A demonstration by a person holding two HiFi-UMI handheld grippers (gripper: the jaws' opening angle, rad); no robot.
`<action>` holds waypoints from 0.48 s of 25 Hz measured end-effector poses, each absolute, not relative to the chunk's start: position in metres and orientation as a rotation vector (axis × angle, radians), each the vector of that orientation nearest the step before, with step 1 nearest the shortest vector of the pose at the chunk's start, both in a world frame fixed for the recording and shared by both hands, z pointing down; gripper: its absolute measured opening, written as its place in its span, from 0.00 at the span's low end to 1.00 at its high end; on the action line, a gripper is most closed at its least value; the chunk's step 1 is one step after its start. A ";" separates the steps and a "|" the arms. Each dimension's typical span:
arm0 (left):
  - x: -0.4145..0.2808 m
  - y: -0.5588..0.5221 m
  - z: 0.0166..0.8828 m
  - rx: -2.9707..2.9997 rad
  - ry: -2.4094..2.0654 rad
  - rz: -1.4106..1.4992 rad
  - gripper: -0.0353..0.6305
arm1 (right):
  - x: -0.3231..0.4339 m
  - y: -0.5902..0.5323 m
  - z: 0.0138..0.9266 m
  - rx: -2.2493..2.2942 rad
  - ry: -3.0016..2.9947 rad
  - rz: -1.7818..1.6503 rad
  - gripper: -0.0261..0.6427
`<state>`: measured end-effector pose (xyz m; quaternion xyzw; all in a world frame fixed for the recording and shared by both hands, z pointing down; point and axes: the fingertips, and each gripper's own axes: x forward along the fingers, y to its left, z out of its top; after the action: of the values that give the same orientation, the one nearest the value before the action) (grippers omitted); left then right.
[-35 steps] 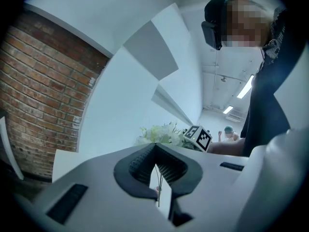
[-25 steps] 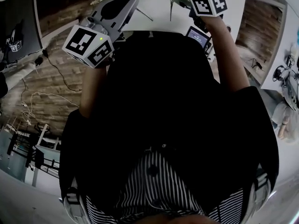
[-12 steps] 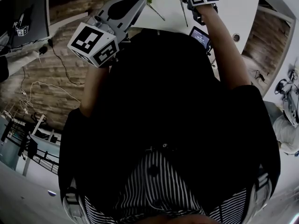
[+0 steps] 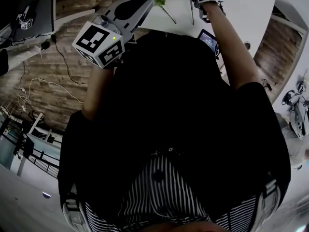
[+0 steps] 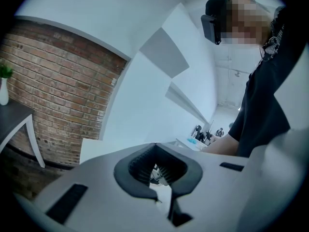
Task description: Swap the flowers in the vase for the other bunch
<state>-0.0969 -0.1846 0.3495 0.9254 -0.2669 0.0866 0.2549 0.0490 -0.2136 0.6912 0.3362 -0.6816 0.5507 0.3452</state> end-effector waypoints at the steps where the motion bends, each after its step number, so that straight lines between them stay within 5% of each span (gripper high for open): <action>1: -0.097 -0.185 0.350 2.512 -0.727 0.235 0.06 | 0.049 -0.214 0.693 0.870 -1.769 1.432 0.07; 4: -0.097 -0.186 0.351 2.508 -0.730 0.237 0.06 | 0.050 -0.212 0.697 0.859 -1.759 1.428 0.10; 9: -0.097 -0.187 0.355 2.504 -0.727 0.250 0.06 | 0.053 -0.213 0.686 0.875 -1.758 1.356 0.35; 12: -0.095 -0.188 0.358 2.502 -0.719 0.258 0.06 | 0.052 -0.215 0.665 0.876 -1.789 1.301 0.37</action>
<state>-0.0954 -0.1880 0.3579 0.9236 -0.2655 0.0953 0.2597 0.0516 -0.2149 0.6655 0.3417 -0.6981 0.5076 0.3719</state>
